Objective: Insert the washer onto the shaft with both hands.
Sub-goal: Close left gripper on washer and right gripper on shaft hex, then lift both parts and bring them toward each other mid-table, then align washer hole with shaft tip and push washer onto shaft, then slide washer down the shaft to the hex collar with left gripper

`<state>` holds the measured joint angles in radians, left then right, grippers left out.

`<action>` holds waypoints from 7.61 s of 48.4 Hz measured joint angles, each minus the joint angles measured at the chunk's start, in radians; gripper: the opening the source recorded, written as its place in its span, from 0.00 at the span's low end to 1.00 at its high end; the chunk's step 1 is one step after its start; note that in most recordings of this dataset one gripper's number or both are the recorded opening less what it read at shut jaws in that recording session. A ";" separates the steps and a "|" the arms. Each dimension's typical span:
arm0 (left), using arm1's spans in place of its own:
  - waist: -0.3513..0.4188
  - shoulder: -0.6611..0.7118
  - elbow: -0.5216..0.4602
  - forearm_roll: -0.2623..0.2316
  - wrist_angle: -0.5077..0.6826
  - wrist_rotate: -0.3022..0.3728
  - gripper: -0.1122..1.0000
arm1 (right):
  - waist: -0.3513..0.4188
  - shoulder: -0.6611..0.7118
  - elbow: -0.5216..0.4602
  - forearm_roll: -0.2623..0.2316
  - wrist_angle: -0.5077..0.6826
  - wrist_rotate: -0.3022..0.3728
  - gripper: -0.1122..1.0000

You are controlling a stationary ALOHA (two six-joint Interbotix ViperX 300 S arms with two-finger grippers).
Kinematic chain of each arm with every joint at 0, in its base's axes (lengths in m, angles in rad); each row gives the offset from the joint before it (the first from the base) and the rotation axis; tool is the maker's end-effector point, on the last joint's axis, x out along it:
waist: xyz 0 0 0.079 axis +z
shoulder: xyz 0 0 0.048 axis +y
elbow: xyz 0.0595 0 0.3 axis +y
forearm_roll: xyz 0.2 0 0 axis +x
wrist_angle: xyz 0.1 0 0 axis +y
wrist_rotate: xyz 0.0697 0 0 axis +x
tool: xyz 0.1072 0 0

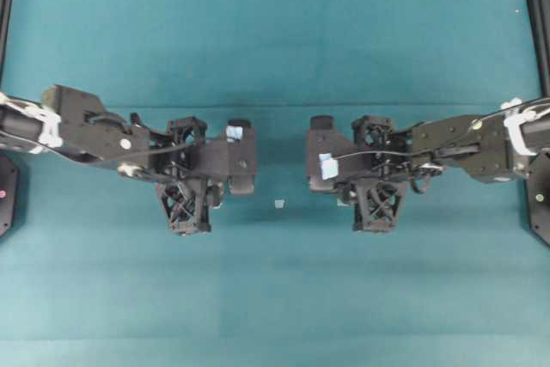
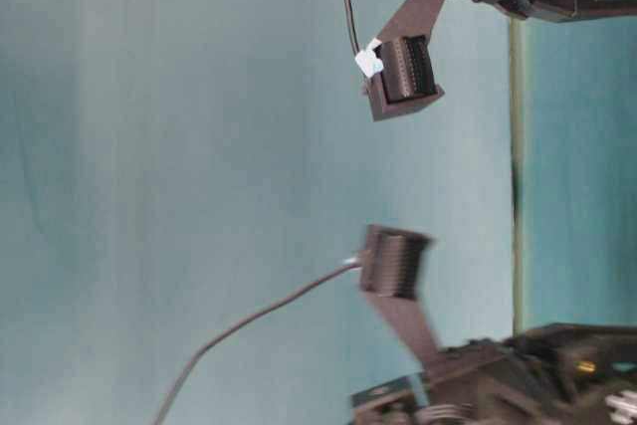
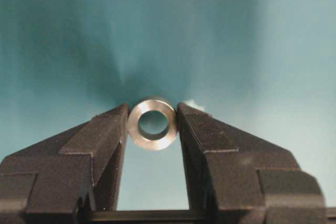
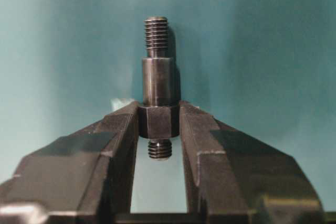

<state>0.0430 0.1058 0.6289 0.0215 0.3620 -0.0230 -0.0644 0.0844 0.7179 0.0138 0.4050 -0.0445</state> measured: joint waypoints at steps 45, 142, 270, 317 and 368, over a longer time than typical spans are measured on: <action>0.000 -0.109 0.144 0.000 -0.436 -0.002 0.43 | -0.005 -0.184 0.222 0.020 -0.423 0.127 0.10; -0.057 -0.041 0.144 0.000 -0.798 -0.117 0.43 | 0.084 -0.123 0.239 0.003 -0.647 0.127 0.10; -0.066 0.048 0.049 0.000 -0.781 -0.117 0.43 | 0.097 -0.104 0.219 0.003 -0.769 0.127 0.10; -0.067 0.103 -0.023 0.000 -0.746 -0.109 0.44 | 0.097 -0.103 0.215 0.003 -0.772 0.127 0.10; -0.069 0.107 -0.046 0.000 -0.701 -0.117 0.84 | 0.097 -0.101 0.215 0.005 -0.764 0.127 0.10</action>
<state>-0.0261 0.2132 0.5829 0.0215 -0.3390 -0.1396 0.0322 -0.0169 0.9327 0.0184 -0.3590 0.0828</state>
